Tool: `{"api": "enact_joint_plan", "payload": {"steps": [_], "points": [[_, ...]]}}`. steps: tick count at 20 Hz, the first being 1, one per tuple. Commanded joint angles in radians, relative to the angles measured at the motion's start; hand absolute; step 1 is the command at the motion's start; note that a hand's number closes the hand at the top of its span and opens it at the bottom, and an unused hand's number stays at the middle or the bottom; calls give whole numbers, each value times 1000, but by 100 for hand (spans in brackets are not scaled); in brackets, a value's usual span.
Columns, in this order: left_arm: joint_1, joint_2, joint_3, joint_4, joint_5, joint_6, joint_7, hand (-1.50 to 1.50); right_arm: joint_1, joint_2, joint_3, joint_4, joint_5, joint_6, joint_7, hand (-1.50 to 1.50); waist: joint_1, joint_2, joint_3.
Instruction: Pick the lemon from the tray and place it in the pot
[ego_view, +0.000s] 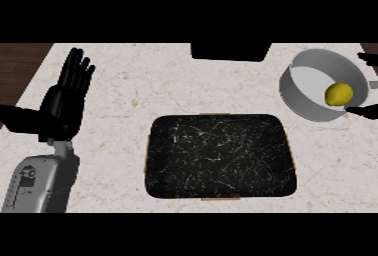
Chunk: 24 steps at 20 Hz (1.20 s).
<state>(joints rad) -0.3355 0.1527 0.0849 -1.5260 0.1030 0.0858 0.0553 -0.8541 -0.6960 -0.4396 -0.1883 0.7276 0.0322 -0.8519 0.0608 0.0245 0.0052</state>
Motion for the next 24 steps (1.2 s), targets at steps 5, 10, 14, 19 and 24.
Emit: {"api": "enact_joint_plan", "payload": {"steps": [5,10,14,19,24], "points": [[24,10,8,-19,9,-14,-5,0,-62,-49,-150,78,-156,170,63,-150,-3,-1,0],[8,27,24,-8,23,-30,-1,0,-63,-119,-235,104,-245,282,110,-150,-1,4,1],[7,22,8,-21,14,-28,9,0,-20,-137,-288,96,-298,292,70,-150,7,10,4],[-15,3,14,-16,5,11,21,0,23,-198,-326,87,-338,368,56,-150,4,13,6],[11,4,1,-15,14,-22,5,0,77,-258,-360,85,-371,405,62,-150,4,21,10]]}}
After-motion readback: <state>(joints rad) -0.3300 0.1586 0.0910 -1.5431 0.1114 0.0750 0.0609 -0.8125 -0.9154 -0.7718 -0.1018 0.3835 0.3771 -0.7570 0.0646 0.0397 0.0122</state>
